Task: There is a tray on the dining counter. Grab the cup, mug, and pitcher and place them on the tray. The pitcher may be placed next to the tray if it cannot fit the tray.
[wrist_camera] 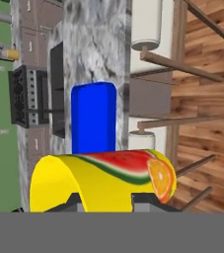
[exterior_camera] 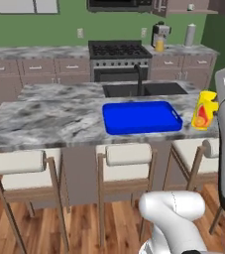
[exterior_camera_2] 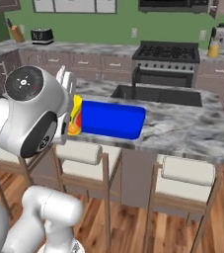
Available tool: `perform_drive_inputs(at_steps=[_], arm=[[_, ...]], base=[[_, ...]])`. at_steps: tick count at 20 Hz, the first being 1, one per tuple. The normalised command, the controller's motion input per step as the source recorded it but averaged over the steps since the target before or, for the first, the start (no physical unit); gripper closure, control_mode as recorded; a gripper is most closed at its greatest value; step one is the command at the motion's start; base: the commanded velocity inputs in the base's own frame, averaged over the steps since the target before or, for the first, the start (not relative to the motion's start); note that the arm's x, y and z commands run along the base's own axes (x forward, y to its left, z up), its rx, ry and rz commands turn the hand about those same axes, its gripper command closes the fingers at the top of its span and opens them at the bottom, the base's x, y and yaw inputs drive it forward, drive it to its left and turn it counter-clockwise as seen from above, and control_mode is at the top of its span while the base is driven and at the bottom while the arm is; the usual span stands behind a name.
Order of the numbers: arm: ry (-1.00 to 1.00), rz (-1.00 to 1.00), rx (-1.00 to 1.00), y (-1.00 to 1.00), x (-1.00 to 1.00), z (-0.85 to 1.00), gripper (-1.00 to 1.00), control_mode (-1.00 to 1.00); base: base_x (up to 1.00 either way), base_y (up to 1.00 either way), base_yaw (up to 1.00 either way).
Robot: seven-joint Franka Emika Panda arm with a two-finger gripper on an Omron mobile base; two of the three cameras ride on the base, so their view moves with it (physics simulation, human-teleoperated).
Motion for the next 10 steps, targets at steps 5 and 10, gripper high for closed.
perform_drive_inputs(at_steps=[5,10], arm=[[0.0,0.0,0.0,0.0,0.0,0.0,1.0,1.0],[0.0,0.0,0.0,0.0,0.0,0.0,1.0,1.0]], base=[[0.35,0.24,0.11],[0.46,0.3,0.0]])
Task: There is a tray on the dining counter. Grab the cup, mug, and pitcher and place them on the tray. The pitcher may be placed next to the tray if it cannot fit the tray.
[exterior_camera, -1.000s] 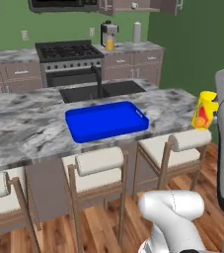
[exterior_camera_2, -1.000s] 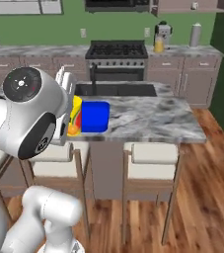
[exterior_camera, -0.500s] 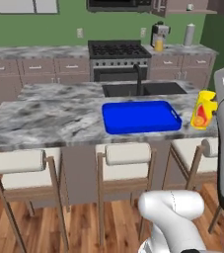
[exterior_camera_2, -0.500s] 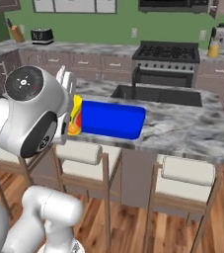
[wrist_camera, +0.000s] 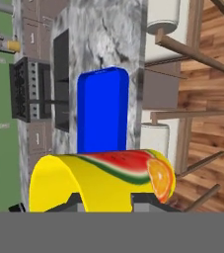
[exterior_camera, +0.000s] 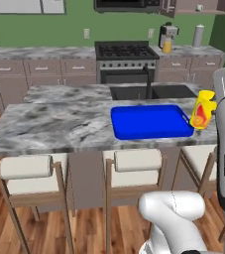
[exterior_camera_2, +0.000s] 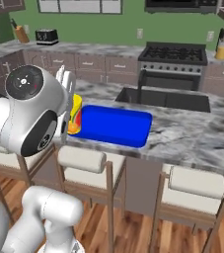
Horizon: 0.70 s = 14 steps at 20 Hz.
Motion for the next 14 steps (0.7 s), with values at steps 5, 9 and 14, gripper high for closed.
perform_drive_inputs(at_steps=[5,9,14], arm=[[0.0,0.0,0.0,0.0,0.0,0.0,1.0,1.0],[0.0,0.0,0.0,0.0,0.0,0.0,1.0,1.0],[0.0,0.0,0.0,0.0,0.0,0.0,1.0,1.0]], base=[[0.45,0.29,-0.01],[0.32,0.08,-0.09],[0.28,0.0,-0.17]])
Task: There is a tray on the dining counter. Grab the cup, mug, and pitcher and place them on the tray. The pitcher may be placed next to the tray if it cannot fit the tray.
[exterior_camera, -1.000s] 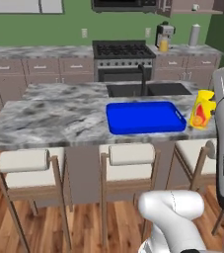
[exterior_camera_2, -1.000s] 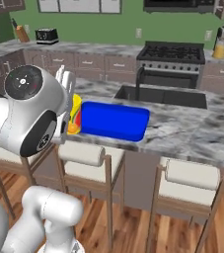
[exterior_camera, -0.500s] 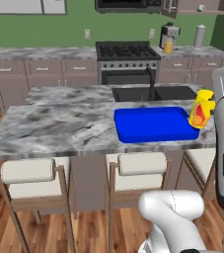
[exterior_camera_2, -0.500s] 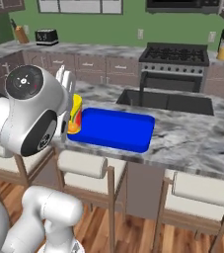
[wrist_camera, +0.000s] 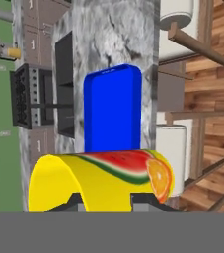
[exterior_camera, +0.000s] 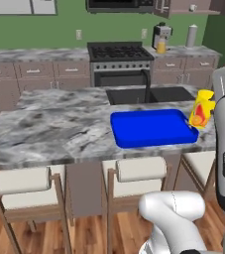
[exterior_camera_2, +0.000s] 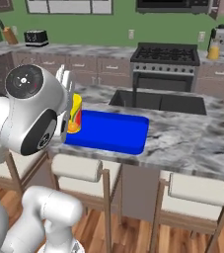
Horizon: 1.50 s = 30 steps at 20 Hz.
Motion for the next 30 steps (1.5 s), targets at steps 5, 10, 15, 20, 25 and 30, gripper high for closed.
perform_drive_inputs(at_steps=[5,10,15,20,25,30], arm=[[0.0,0.0,0.0,0.0,0.0,0.0,1.0,1.0],[0.0,0.0,0.0,0.0,0.0,0.0,1.0,1.0],[0.0,0.0,0.0,0.0,0.0,0.0,1.0,1.0],[0.0,0.0,0.0,0.0,0.0,0.0,1.0,1.0],[0.0,0.0,0.0,0.0,0.0,0.0,1.0,1.0],[0.0,0.0,0.0,0.0,0.0,0.0,1.0,1.0]], base=[[0.32,0.0,-0.18],[0.36,0.0,-0.16],[0.46,0.0,-0.07],[0.5,0.0,0.0],[0.43,0.0,0.0],[0.08,0.0,0.0]])
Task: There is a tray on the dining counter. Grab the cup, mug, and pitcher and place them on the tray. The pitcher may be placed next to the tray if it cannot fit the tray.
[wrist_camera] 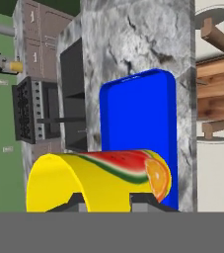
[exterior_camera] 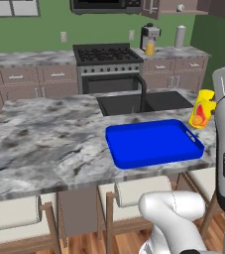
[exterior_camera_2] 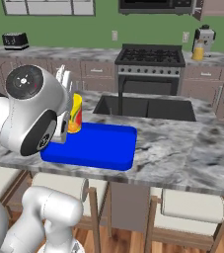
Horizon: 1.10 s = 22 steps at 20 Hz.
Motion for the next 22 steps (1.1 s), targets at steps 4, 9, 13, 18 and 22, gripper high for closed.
perform_drive_inputs(at_steps=[4,9,13,18,22], arm=[[0.0,0.0,0.0,0.0,0.0,-0.01,1.0,-1.0],[0.0,0.1,0.0,0.0,0.13,-0.2,1.0,-1.0],[0.1,0.28,0.0,0.18,0.4,-0.45,1.0,-1.0],[0.2,0.32,0.0,0.41,0.47,-0.31,1.0,-1.0],[0.03,0.23,0.0,0.5,0.25,-0.27,1.0,-1.0]], base=[[0.0,0.0,0.0],[0.0,0.0,0.0],[0.0,0.0,0.0],[0.0,0.0,0.0],[0.0,0.0,0.0]])
